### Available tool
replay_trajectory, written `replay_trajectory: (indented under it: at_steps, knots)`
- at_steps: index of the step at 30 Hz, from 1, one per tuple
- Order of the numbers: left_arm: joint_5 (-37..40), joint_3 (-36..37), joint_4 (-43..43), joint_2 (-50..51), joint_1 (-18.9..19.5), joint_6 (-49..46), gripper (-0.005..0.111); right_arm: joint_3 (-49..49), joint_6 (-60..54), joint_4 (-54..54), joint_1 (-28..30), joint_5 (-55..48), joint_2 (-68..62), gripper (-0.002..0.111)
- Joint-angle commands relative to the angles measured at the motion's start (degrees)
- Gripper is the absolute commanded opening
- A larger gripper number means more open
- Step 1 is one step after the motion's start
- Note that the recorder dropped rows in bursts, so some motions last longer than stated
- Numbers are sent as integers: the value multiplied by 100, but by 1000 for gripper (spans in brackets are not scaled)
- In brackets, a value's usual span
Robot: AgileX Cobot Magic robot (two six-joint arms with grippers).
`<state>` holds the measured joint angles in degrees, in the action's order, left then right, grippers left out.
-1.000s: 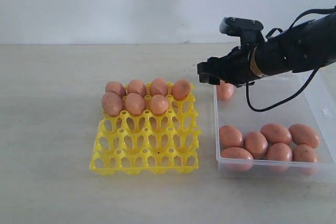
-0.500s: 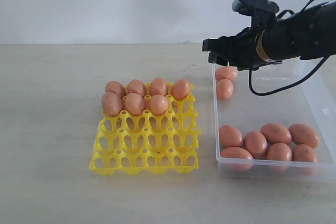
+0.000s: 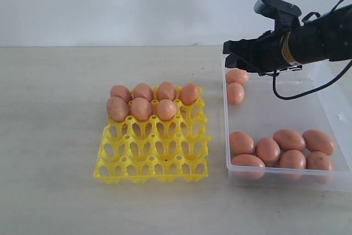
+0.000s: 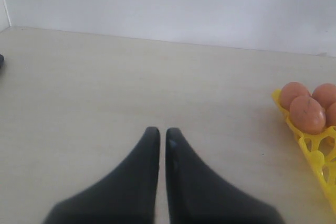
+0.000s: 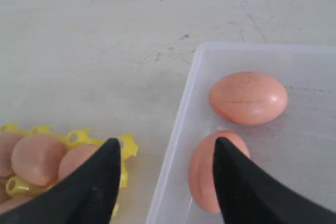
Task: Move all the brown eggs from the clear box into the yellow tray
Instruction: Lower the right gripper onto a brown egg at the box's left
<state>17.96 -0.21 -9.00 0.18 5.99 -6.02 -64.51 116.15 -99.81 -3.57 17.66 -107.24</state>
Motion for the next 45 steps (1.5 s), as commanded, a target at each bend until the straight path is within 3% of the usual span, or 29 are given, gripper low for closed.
replay_trajectory:
  at_steps: [1, 31, 45]
  knots:
    - [-9, 21, -3, -18, 16, -23, 4, -19, 110, -13, 104, 35, -246, 52]
    - [-9, 21, -3, -18, 16, -23, 4, -19, -39, -13, 119, -732, -1060, 50]
    - [-9, 21, -3, -18, 16, -23, 4, -19, -2996, -13, 119, -671, -1060, 50]
